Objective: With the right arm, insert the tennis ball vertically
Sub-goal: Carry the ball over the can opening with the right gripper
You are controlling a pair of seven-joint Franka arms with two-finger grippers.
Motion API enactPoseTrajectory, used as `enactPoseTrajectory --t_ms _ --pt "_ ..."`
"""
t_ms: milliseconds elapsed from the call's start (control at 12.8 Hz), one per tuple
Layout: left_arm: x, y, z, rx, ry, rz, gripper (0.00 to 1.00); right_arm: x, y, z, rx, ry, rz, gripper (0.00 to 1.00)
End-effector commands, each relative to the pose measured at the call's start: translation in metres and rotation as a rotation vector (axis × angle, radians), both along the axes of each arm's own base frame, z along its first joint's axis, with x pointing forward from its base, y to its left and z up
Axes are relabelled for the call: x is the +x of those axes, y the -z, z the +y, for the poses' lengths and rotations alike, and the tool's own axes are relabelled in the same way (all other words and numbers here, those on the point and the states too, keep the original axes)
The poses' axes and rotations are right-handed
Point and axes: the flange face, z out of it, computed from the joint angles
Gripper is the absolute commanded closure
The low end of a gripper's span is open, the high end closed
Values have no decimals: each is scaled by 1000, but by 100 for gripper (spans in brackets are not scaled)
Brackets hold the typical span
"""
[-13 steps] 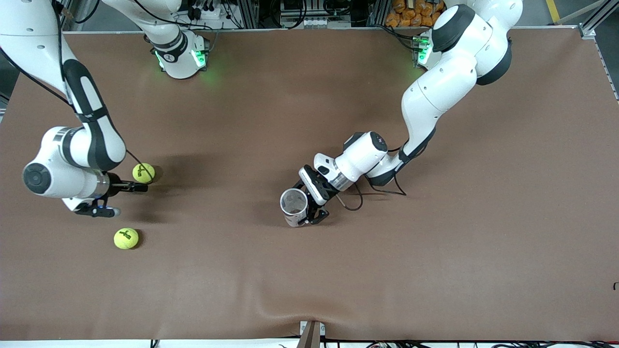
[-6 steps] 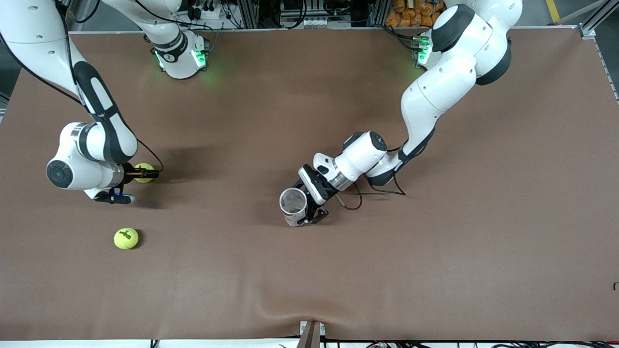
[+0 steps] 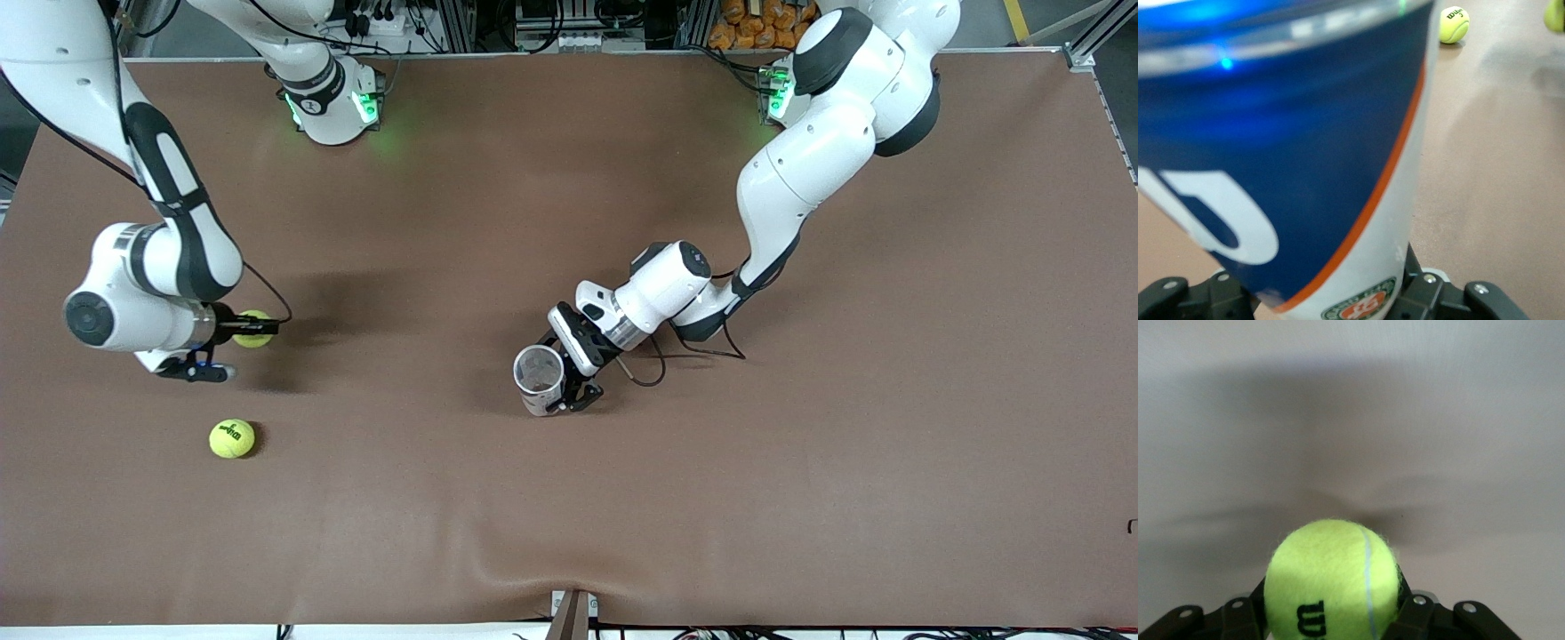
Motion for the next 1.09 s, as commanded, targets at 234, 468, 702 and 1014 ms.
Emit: enactPoseTrajectory --t_ms 234,468,702,1014 --pt "-4 -2 -5 -5 2 -6 23 77 -146 143 128 81 -119 72" --pt "-4 -2 -5 -4 -1 -3 23 82 -167 244 172 266 -112 70" --pt "-4 -2 -5 -4 0 -2 23 84 -178 338 213 394 -105 69" --pt "-5 0 -5 -3 0 1 23 85 -174 420 250 531 -167 67"
